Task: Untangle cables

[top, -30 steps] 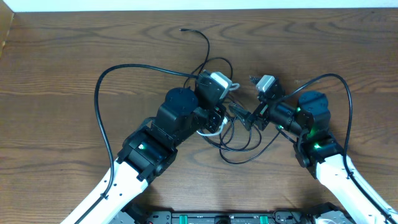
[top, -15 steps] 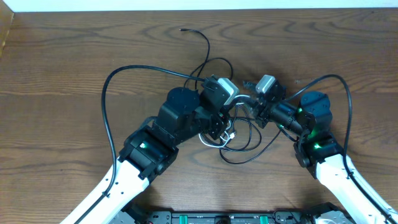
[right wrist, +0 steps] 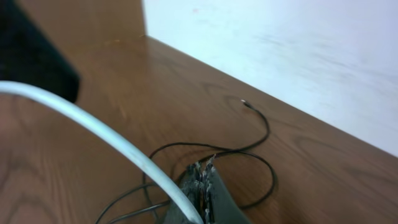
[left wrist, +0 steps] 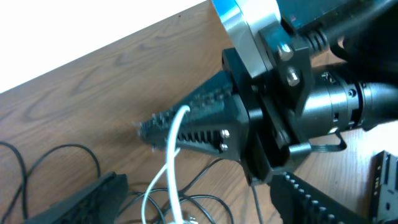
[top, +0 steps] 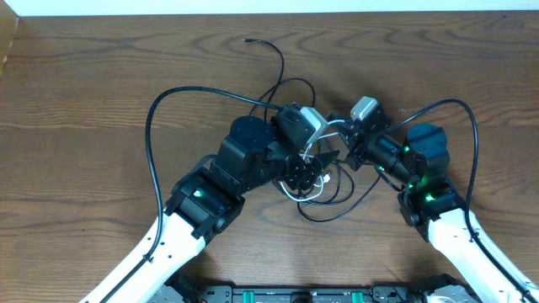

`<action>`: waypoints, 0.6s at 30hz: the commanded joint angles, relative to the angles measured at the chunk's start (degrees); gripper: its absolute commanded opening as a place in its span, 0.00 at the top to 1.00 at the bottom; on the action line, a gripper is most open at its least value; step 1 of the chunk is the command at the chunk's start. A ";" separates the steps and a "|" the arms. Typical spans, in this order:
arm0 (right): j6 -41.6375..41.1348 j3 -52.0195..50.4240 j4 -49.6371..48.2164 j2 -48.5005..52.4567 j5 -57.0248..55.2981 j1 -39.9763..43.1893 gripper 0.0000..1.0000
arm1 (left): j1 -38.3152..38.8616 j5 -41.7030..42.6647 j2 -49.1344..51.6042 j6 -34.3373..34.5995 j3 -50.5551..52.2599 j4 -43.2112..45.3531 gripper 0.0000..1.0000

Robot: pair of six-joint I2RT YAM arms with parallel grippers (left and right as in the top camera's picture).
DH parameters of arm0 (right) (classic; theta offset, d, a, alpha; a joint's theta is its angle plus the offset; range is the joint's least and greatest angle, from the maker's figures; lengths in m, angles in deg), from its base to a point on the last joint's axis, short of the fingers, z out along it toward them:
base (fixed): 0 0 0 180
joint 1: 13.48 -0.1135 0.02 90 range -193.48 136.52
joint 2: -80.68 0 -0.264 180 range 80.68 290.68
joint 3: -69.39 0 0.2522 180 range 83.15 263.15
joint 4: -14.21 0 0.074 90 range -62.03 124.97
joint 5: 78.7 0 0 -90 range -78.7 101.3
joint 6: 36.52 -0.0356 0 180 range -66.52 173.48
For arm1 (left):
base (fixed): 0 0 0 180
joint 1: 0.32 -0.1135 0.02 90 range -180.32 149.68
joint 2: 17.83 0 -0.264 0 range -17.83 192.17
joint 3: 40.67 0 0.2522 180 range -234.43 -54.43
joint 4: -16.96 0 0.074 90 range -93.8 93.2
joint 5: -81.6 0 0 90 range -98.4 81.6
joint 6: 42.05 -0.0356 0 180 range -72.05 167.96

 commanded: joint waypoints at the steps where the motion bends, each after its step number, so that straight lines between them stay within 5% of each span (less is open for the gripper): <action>1: -7.30 0.28 -1.33 -0.50 -4.87 2.01 0.99 | 0.13 0.61 0.09 -0.09 0.11 0.13 0.18; 18: -17.90 0.33 -5.51 -13.79 -5.20 25.46 0.99 | 0.13 -0.72 0.11 -0.11 0.11 0.04 0.15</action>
